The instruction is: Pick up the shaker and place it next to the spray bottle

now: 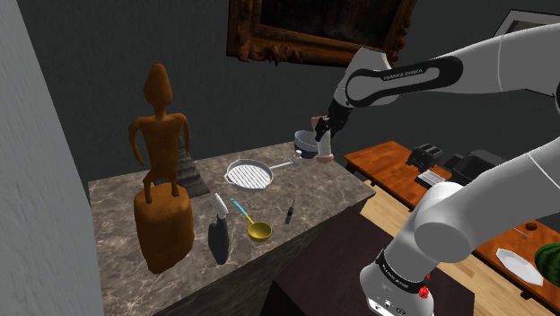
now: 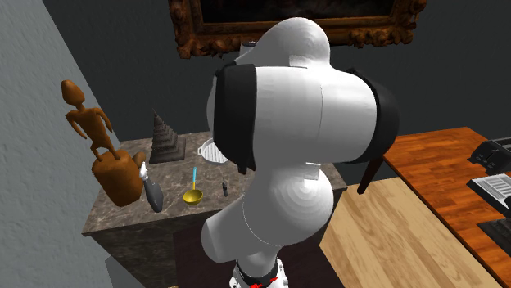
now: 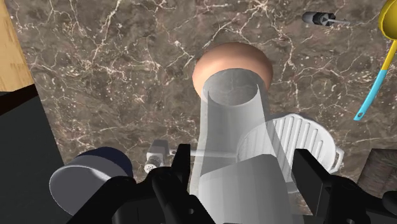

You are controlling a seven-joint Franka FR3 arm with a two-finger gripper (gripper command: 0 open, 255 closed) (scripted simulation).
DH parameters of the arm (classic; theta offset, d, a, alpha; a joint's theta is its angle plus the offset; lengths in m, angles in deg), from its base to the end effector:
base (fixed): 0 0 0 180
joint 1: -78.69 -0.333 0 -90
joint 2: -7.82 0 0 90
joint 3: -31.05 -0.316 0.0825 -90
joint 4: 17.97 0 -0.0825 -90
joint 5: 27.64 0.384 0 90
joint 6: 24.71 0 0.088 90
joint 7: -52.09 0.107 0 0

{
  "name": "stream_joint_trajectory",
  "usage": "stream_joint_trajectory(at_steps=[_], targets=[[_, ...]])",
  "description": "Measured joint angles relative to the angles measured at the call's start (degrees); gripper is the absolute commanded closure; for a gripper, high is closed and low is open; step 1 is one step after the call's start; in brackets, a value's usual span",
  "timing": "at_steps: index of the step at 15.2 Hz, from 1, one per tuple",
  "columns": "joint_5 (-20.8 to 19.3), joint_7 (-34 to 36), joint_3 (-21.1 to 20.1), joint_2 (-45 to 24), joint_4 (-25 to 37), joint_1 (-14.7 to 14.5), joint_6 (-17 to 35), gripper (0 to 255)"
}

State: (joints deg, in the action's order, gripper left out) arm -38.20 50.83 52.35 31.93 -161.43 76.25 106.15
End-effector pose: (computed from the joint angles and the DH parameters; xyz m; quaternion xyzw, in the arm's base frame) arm 0.4069 -0.1467 0.4390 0.9917 -0.0907 0.0896 0.0151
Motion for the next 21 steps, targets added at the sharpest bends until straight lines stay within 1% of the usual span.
stream_joint_trajectory(at_steps=[2,4,13,16,18,21], targets=[[0.07,0.64,-0.65,0.50,0.54,-0.19,-1.10,255],[0.39,2.92,-2.40,0.47,0.36,-1.02,-1.10,255],[3.10,15.30,-11.39,-5.50,5.08,-6.61,-0.95,255],[3.65,19.07,-13.97,-7.95,7.43,-8.23,-1.17,255],[3.99,21.53,-15.58,-10.89,9.79,-9.32,-0.78,255],[4.17,25.38,-18.07,-13.79,13.78,-10.94,-2.22,255]])
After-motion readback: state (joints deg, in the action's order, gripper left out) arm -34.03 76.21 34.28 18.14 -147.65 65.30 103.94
